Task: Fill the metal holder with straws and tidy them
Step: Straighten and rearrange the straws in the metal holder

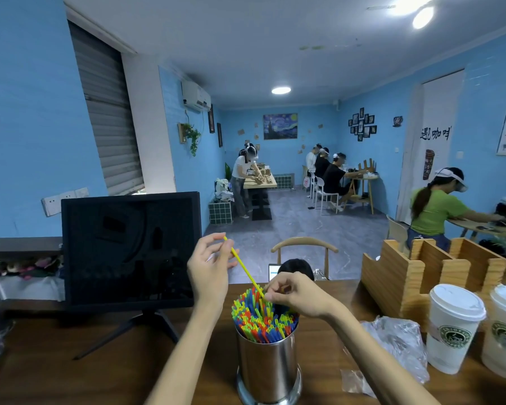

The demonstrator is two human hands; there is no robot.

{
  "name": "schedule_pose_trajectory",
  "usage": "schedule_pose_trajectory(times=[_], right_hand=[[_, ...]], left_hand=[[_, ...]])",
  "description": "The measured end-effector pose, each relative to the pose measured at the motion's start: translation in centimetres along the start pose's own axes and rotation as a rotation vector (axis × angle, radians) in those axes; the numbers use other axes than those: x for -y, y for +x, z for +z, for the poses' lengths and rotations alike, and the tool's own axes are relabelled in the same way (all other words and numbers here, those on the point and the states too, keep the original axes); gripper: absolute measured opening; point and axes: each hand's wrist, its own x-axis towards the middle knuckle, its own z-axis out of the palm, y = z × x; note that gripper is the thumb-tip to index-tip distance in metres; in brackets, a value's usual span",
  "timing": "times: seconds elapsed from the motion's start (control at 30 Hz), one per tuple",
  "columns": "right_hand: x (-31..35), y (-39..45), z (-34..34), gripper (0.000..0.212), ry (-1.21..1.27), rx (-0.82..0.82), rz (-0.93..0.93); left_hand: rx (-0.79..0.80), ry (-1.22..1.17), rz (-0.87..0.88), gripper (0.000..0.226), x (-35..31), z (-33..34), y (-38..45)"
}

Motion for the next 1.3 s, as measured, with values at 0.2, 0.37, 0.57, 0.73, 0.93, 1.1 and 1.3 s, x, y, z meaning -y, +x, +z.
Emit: schedule_pose_trajectory(times=[0.2, 0.37, 0.57, 0.73, 0.93, 1.1, 1.3], right_hand=[[-0.8, 0.4, -0.4, 0.014, -0.006, -0.011, 0.003], [-2.4, 1.3, -0.2, 0.013, -0.001, -0.236, 0.023], [-3.0, 1.7, -0.7, 0.026, -0.149, -0.037, 0.169], [-2.8, 1.2, -0.2, 0.030, -0.146, -0.060, 0.134], [-3.1, 0.5, 0.1, 0.033, -0.207, -0.064, 0.111], [-2.9, 0.2, 0.2, 0.021, -0.219, -0.163, 0.058], [-2.4, 0.8, -0.6, 0.017, -0.330, -0.096, 0.041]], left_hand=[[0.383, 0.381, -0.013, 0.015, 2.6, 0.1, -1.6], [0.615, 0.716, 0.000, 0.008, 4.0, -0.7, -3.3], [0.646, 0.911, 0.080, 0.015, 4.5, -1.0, -2.8], [0.646, 0.871, 0.083, 0.024, 4.6, -1.1, -2.8], [0.655, 0.897, -0.073, 0.036, 5.1, -1.6, -3.0], [0.664, 0.895, -0.095, 0.035, 5.5, -1.7, -2.9], [0.666, 0.873, -0.116, 0.035, 5.6, -1.8, -2.9]])
